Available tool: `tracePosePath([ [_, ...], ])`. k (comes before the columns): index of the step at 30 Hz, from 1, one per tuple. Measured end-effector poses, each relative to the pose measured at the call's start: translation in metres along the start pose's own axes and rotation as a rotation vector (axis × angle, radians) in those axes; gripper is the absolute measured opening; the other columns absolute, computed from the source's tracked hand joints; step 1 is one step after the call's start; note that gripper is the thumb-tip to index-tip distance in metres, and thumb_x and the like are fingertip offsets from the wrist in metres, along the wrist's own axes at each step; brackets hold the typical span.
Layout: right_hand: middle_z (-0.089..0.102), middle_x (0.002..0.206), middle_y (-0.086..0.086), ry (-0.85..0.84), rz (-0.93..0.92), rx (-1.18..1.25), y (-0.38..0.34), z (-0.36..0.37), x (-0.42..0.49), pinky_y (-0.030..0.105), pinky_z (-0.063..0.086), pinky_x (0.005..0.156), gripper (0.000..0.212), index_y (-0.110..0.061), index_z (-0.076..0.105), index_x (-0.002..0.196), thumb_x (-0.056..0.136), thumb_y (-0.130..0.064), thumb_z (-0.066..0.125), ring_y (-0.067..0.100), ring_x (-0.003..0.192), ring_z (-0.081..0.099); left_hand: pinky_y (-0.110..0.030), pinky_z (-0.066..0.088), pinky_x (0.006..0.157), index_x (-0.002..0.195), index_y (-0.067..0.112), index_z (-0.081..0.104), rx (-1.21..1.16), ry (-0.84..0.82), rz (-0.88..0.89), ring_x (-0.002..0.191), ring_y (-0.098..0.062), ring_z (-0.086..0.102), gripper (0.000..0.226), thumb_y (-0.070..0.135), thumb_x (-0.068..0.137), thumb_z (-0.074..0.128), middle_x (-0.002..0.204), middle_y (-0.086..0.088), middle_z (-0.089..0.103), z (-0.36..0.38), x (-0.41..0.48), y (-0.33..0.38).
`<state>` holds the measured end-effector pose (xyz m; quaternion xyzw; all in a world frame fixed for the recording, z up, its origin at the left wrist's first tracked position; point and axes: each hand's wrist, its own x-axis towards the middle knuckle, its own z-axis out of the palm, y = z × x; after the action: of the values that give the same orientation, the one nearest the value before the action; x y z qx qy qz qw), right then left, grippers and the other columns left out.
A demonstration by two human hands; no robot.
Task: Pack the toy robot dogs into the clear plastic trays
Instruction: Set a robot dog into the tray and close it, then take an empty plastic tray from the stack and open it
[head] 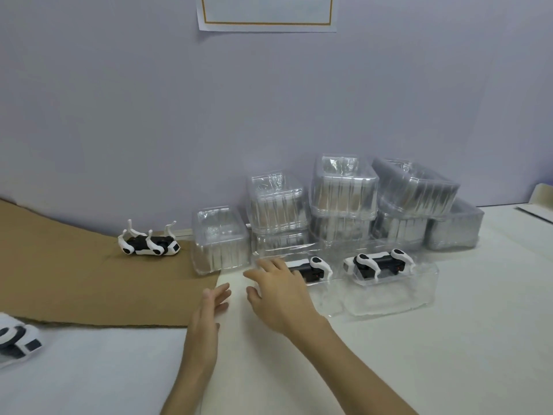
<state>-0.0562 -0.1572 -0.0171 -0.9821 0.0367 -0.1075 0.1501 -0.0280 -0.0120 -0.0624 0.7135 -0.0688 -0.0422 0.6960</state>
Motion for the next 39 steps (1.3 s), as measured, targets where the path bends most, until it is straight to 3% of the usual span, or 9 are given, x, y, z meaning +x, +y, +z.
tracePosePath([
  [4, 0.043, 0.152, -0.007, 0.104, -0.023, -0.064, 0.024, 0.0, -0.017, 0.04, 0.036, 0.101, 0.039, -0.033, 0.051, 0.14, 0.103, -0.038, 0.041, 0.015, 0.146, 0.027, -0.027, 0.04, 0.082, 0.118, 0.025, 0.068, 0.04, 0.017, 0.027, 0.108, -0.008, 0.062, 0.05, 0.039, 0.109, 0.021, 0.121, 0.009, 0.068, 0.002, -0.002, 0.002],
  [7, 0.044, 0.151, -0.008, 0.113, 0.018, -0.102, 0.051, -0.011, -0.024, 0.039, 0.035, 0.104, 0.04, -0.034, 0.05, 0.142, 0.103, -0.037, 0.041, 0.014, 0.146, 0.028, -0.016, 0.038, 0.083, 0.117, 0.027, 0.068, 0.1, -0.008, 0.05, 0.109, -0.005, 0.061, 0.047, 0.038, 0.109, 0.023, 0.121, 0.015, 0.066, 0.006, -0.006, -0.002],
  [19, 0.045, 0.15, -0.01, 0.203, 0.174, -0.078, 0.125, -0.046, -0.045, 0.037, 0.012, 0.117, 0.036, -0.039, 0.058, 0.136, 0.102, -0.029, 0.049, 0.011, 0.146, 0.029, -0.011, 0.037, 0.08, 0.112, 0.029, 0.071, 0.156, 0.017, 0.045, 0.105, 0.003, 0.061, 0.044, 0.035, 0.11, 0.027, 0.116, 0.016, 0.067, 0.008, -0.008, 0.0],
  [22, 0.063, 0.124, -0.004, 0.468, 0.067, 0.182, 0.103, -0.046, -0.041, 0.041, 0.034, 0.11, 0.024, -0.022, 0.074, 0.111, 0.092, -0.01, 0.065, 0.018, 0.122, 0.055, -0.013, 0.039, 0.079, 0.108, 0.029, 0.071, 0.15, 0.043, 0.042, 0.098, 0.004, 0.064, 0.042, 0.032, 0.11, 0.029, 0.112, 0.018, 0.069, 0.009, -0.008, 0.001],
  [24, 0.066, 0.105, -0.008, 0.558, -0.047, 0.299, 0.076, -0.045, -0.03, 0.033, 0.046, 0.095, 0.018, -0.017, 0.075, 0.1, 0.089, -0.004, 0.067, 0.013, 0.102, 0.061, -0.018, 0.04, 0.076, 0.103, 0.028, 0.071, 0.134, 0.08, 0.043, 0.091, 0.002, 0.066, 0.04, 0.027, 0.109, 0.032, 0.106, 0.017, 0.071, 0.009, -0.008, 0.001],
  [27, 0.068, 0.106, -0.006, 0.451, -0.21, 0.271, 0.033, -0.039, -0.002, 0.025, 0.048, 0.088, 0.018, -0.017, 0.073, 0.106, 0.093, -0.009, 0.063, 0.013, 0.1, 0.06, -0.025, 0.042, 0.072, 0.09, 0.019, 0.072, 0.09, 0.15, 0.056, 0.084, -0.008, 0.07, 0.039, 0.017, 0.106, 0.037, 0.092, 0.01, 0.074, 0.007, -0.007, 0.001],
  [31, 0.059, 0.134, -0.002, 0.187, -0.365, -0.064, -0.005, -0.014, 0.053, 0.036, 0.04, 0.105, 0.04, -0.02, 0.057, 0.136, 0.097, -0.021, 0.06, 0.021, 0.125, 0.051, -0.033, 0.049, 0.069, 0.08, 0.006, 0.069, -0.027, 0.203, 0.077, 0.075, -0.02, 0.07, 0.038, 0.012, 0.104, 0.04, 0.078, -0.005, 0.074, 0.006, -0.007, 0.003],
  [35, 0.045, 0.15, 0.001, 0.095, -0.265, -0.065, -0.017, 0.01, 0.102, 0.041, 0.032, 0.11, 0.058, -0.019, 0.039, 0.149, 0.094, -0.018, 0.06, 0.024, 0.138, 0.04, -0.031, 0.051, 0.075, 0.081, 0.009, 0.07, -0.08, 0.237, 0.122, 0.084, -0.019, 0.07, 0.037, 0.011, 0.103, 0.04, 0.082, -0.002, 0.074, 0.005, -0.007, 0.005],
  [39, 0.052, 0.134, 0.0, 0.128, -0.175, -0.141, -0.021, 0.031, 0.121, 0.038, 0.026, 0.103, 0.045, -0.025, 0.052, 0.134, 0.091, -0.024, 0.062, 0.026, 0.126, 0.045, -0.032, 0.053, 0.088, 0.091, 0.011, 0.068, -0.175, 0.302, 0.106, 0.1, -0.017, 0.07, 0.03, 0.011, 0.105, 0.041, 0.097, -0.003, 0.073, 0.002, -0.004, 0.007],
])
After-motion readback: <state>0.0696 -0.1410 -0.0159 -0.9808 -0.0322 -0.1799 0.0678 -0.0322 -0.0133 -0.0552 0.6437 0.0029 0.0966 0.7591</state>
